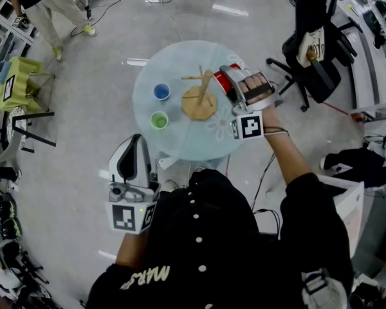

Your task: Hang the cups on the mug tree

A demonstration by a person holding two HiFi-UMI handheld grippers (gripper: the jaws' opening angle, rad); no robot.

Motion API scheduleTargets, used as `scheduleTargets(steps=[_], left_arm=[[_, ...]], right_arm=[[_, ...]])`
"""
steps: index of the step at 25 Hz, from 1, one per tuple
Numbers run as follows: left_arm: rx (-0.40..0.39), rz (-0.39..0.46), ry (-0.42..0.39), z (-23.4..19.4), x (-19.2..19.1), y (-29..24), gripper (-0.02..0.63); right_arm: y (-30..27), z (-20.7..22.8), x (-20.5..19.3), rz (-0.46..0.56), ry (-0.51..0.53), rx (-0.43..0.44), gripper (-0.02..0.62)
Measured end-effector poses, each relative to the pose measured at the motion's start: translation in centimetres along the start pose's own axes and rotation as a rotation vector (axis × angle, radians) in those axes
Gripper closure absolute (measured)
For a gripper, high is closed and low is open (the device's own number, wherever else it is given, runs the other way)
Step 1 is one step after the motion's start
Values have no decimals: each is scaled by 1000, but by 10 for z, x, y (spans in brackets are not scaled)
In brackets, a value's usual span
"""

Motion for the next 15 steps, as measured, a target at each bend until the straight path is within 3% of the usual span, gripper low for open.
scheduleTargets(steps=[4,10,12,15], left_arm=[[-2,13,1,0,3,-2,607],[-16,44,1,4,11,-3,607],[-20,53,-1,6,14,-2,607],[-24,54,-5,8,14,-1,607]], right_arm=[[8,3,3,19,-49,-2,213],[27,-1,7,30,-103,8,210],[36,1,7,37,-191,8,212],[50,6,6,48,-427,20,216]])
Point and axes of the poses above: the fingertips, and each gripper's own axes: y backward along the fingers, z to its right, x out of its top, the point moved 7 cm from there along y, backward along the fingers, and after that the axes turned 15 degrees about -y, right-handed, at the moved point
